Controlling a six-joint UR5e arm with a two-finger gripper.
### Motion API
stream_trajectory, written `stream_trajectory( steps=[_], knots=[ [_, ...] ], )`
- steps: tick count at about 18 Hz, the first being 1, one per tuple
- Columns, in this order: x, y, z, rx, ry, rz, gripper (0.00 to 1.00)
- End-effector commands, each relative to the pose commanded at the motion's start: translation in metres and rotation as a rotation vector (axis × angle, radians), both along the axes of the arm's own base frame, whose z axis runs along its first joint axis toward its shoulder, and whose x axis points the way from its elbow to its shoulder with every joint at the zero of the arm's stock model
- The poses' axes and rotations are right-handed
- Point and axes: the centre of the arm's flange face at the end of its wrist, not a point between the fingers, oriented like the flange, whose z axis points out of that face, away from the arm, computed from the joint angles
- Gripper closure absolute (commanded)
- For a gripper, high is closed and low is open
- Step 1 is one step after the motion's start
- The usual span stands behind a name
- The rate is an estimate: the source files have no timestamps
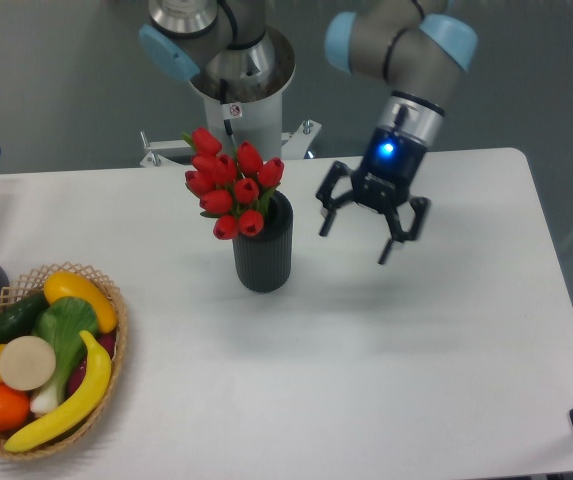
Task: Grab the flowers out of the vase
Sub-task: 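Raise the open gripper and move it toward the red tulips, then lower the open gripper onto the tulip stems above the black vase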
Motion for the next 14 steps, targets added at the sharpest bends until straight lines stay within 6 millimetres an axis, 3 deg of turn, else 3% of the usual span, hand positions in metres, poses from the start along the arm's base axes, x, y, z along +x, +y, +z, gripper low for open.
stream_trajectory(
  steps=[5, 14],
  knots=[
    [0.045, -0.011, 0.01, -0.008, -0.002, 0.0, 0.0],
    [0.085, -0.026, -0.006, -0.009, -0.031, 0.023, 0.0]
  ],
)
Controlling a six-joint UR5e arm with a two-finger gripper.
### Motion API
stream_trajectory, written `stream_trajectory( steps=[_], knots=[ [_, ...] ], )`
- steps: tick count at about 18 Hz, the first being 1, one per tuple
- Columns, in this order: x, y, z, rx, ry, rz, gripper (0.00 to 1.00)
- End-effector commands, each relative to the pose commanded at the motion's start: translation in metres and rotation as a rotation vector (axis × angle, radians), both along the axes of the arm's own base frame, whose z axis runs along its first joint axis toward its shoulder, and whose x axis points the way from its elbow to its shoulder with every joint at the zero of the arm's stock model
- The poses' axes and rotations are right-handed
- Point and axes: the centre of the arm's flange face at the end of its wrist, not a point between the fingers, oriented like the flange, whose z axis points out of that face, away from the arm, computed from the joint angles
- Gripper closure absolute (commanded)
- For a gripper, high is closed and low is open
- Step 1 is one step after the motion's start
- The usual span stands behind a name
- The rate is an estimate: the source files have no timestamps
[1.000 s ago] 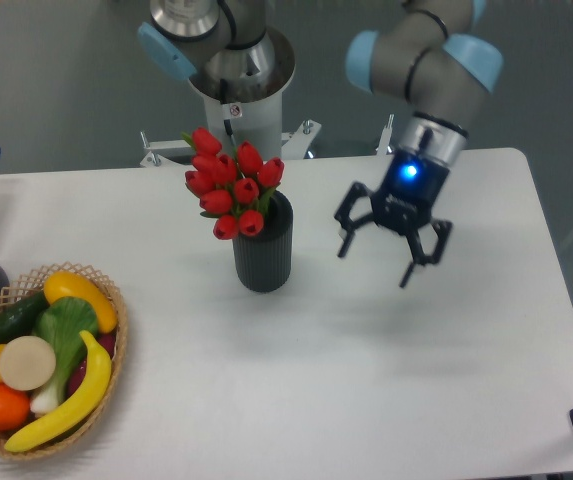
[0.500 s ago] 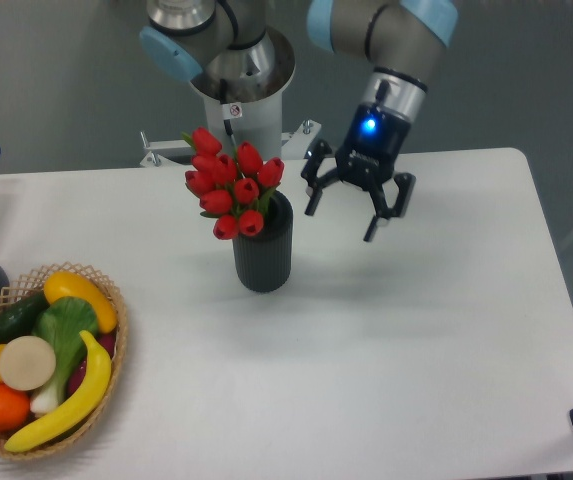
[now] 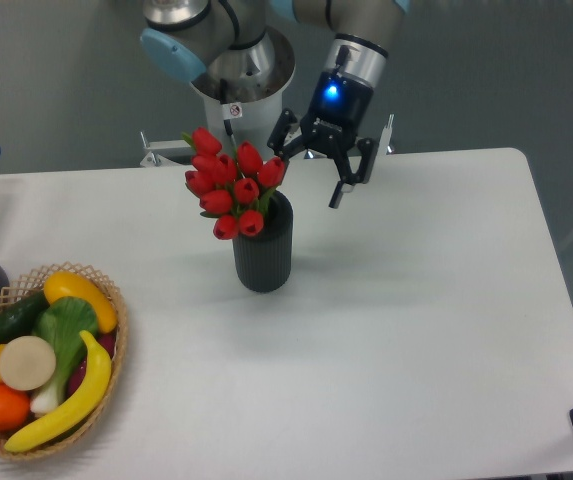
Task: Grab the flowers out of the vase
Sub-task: 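Lower the open gripper onto the tulip stems above the black vase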
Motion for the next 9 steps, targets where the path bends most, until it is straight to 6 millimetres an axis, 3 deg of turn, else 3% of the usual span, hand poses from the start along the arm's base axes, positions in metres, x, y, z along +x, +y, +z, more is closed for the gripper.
stream_trajectory(
  steps=[4, 9],
  knots=[
    [0.013, 0.0, -0.006, -0.005, -0.035, -0.006, 0.0],
    [0.014, 0.009, -0.012, 0.002, -0.068, -0.029, 0.0]
  ],
)
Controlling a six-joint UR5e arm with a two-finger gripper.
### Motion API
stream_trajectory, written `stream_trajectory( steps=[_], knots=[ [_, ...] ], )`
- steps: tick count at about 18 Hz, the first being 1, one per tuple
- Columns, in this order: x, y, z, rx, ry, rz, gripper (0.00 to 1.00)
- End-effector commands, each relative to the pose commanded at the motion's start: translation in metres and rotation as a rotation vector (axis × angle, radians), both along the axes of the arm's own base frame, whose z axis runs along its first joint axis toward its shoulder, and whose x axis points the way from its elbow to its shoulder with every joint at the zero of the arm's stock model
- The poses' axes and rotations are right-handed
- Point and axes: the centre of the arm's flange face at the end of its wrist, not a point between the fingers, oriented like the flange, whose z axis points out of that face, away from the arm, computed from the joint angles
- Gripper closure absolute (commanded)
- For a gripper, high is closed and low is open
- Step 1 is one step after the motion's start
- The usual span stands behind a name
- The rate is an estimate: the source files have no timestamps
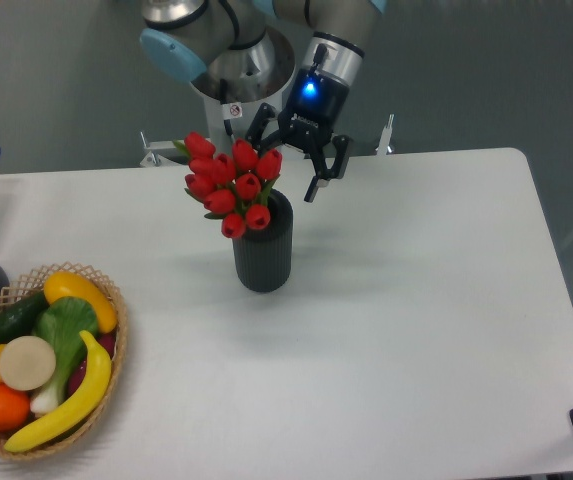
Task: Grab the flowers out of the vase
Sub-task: 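Lower the open gripper onto the tulip stems above the black vase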
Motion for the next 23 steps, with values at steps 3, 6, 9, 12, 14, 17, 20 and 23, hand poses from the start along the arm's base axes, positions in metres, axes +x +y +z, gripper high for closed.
stream_trajectory(
  steps=[3, 6, 9, 12, 14, 17, 20, 23],
  knots=[
    [-0.002, 0.013, -0.007, 0.032, -0.042, -0.034, 0.0],
    [-0.003, 0.015, -0.008, 0.079, -0.068, -0.041, 0.0],
    [-0.005, 0.018, -0.01, 0.113, -0.09, -0.046, 0.0],
    [-0.007, 0.018, -0.013, 0.109, -0.088, -0.05, 0.0],
    [-0.007, 0.017, -0.015, 0.107, -0.086, -0.048, 0.0],
    [-0.007, 0.014, -0.018, 0.104, -0.071, -0.053, 0.0],
    [-0.002, 0.011, -0.017, 0.105, -0.066, -0.049, 0.0],
    [0.016, 0.006, -0.019, 0.104, -0.064, -0.046, 0.0]
  ],
)
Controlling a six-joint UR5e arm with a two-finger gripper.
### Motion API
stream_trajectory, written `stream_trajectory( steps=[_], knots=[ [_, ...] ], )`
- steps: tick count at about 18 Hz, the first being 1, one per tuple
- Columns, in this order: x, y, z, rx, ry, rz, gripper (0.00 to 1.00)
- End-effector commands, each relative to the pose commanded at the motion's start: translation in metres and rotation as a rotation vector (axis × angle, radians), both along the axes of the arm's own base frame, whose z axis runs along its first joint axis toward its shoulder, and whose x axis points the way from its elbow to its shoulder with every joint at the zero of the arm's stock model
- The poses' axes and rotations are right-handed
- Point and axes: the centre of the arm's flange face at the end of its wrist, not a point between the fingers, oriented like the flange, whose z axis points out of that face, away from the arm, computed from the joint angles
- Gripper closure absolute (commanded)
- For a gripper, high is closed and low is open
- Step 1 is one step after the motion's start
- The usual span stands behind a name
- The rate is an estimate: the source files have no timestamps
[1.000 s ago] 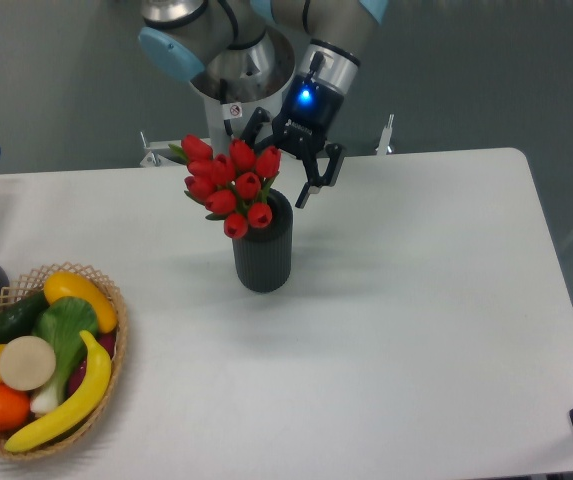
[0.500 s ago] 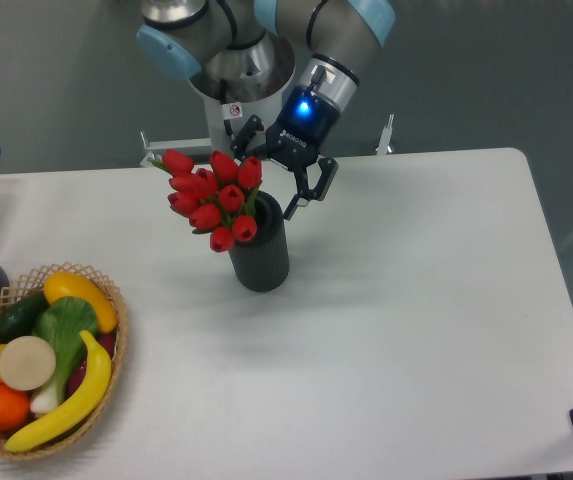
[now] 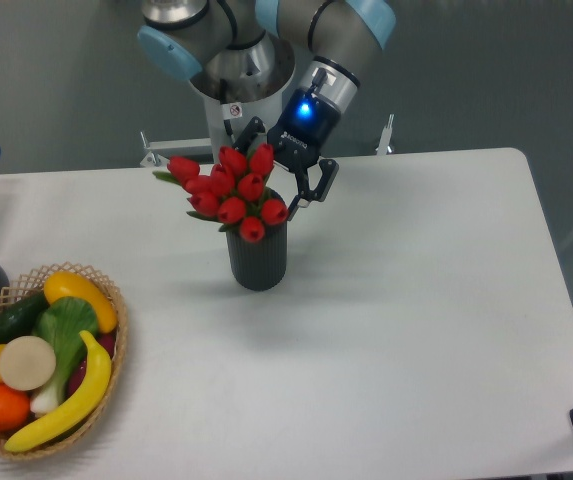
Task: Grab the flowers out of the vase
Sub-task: 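Lower the open gripper onto the tulip stems above the black vase, then close the gripper around the tulip stems at the vase mouth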
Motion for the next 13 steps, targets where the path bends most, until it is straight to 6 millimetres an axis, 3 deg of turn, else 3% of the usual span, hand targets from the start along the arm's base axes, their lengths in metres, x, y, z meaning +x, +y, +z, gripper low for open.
stream_trajectory(
  steps=[5, 6, 9, 10, 13],
  knots=[
    [0.016, -0.002, -0.009, -0.006, -0.013, -0.006, 0.01],
    [0.018, -0.002, -0.009, -0.006, -0.013, -0.007, 0.1],
    [0.022, -0.003, -0.012, -0.004, -0.018, -0.008, 0.47],
    [0.02, -0.003, -0.011, 0.0, -0.017, -0.007, 0.67],
    [0.018, -0.002, -0.004, 0.025, -0.022, 0.001, 0.99]
  ],
)
